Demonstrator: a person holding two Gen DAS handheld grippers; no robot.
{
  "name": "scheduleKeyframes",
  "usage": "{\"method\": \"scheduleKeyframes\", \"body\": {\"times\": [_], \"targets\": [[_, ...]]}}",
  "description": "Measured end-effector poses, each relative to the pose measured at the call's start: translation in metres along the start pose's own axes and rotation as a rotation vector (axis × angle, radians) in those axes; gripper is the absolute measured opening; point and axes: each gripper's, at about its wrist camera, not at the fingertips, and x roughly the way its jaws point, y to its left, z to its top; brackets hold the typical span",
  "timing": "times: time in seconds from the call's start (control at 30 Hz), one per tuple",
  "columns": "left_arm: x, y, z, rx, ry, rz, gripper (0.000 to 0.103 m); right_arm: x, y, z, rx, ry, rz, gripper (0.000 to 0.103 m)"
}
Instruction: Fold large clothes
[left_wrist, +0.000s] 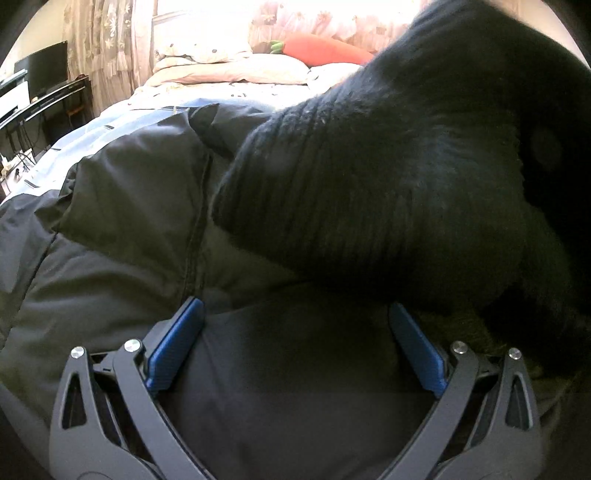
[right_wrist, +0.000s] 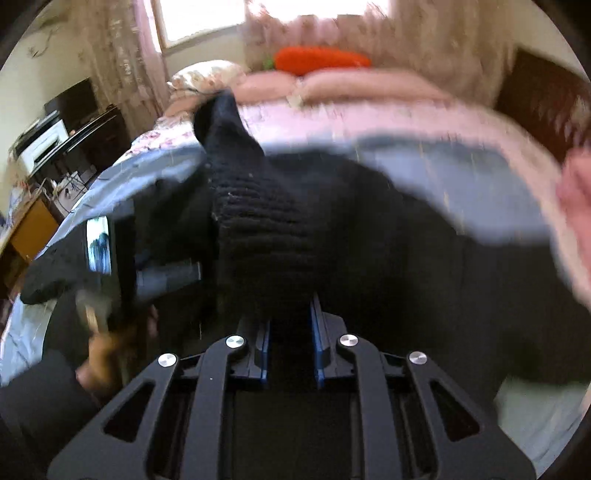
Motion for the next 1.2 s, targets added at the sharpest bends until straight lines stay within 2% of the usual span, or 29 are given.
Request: {"method": "scheduleKeyframes", "body": {"times": [0.03,0.07,0.17,0.23,0.27,0.33,0.37,0.4,0.47,0.5,0.57,0.63,0.67,0.73,0.77,0.8,0.83,0.9,1.0,1.07,1.2], "targets": [[0.0,0.0,0.0,0.004,0.003,0.005,0.101,0.005,-0.002,-0.015,0.011,0.02,-0.011,0.017],[0.0,0.0,0.001,0.006,0.005,0.007,0.101,0.012,-0.004,-0.029,0.015,0.052,-0.027,0.001],[-0.001,0.002,0.001,0.005,0.014,0.003,0.101,0.029,-0.011,-0.059,0.041,0.129,-0.055,0.001],[-0.003,0.004,0.002,0.005,0.022,-0.005,0.101,0.027,-0.016,-0.064,0.082,0.126,-0.055,0.001],[-0.006,0.006,0.002,0.006,0.025,-0.011,0.101,0.018,-0.015,-0.06,0.104,0.112,-0.061,0.005],[-0.018,0.012,0.001,-0.007,0.015,-0.013,0.101,0.0,-0.004,-0.042,0.061,0.047,-0.101,0.025],[-0.026,0.017,0.0,-0.024,-0.001,-0.023,0.101,-0.012,0.006,-0.03,0.011,-0.011,-0.138,0.057],[-0.031,0.021,-0.002,-0.036,-0.009,-0.039,0.101,-0.027,0.021,-0.014,-0.061,-0.11,-0.175,0.089],[-0.039,0.034,-0.009,-0.061,0.001,-0.08,0.101,-0.047,0.053,0.022,-0.232,-0.294,-0.151,0.098],[-0.04,0.04,-0.013,-0.067,0.016,-0.09,0.101,-0.045,0.072,0.048,-0.318,-0.308,-0.129,0.099],[-0.041,0.045,-0.021,-0.055,0.018,-0.114,0.101,-0.03,0.097,0.093,-0.4,-0.285,-0.113,0.099],[-0.042,0.044,-0.026,-0.03,0.01,-0.107,0.101,0.003,0.115,0.143,-0.431,-0.251,-0.087,0.099],[-0.042,0.042,-0.029,-0.019,0.004,-0.097,0.101,0.03,0.122,0.171,-0.426,-0.198,-0.075,0.099],[-0.04,0.039,-0.031,-0.008,0.009,-0.084,0.101,0.07,0.121,0.197,-0.41,-0.11,-0.126,0.09],[-0.04,0.038,-0.033,-0.003,0.009,-0.08,0.101,0.1,0.121,0.209,-0.427,-0.022,-0.162,0.064],[-0.04,0.038,-0.035,-0.004,0.006,-0.083,0.101,0.122,0.123,0.214,-0.443,0.059,-0.182,0.027],[-0.04,0.039,-0.035,-0.008,0.005,-0.088,0.101,0.136,0.121,0.213,-0.452,0.115,-0.185,0.012],[-0.039,0.042,-0.036,-0.022,0.003,-0.105,0.101,0.14,0.12,0.201,-0.48,0.116,-0.179,0.01],[-0.037,0.044,-0.036,-0.033,0.003,-0.116,0.101,0.108,0.123,0.182,-0.454,0.028,-0.11,0.009],[-0.037,0.044,-0.035,-0.033,0.003,-0.115,0.101,0.068,0.119,0.156,-0.475,-0.04,-0.111,0.009],[-0.038,0.043,-0.036,-0.032,0.005,-0.112,0.101,-0.015,0.124,0.091,-0.495,-0.151,-0.041,0.009]]}}
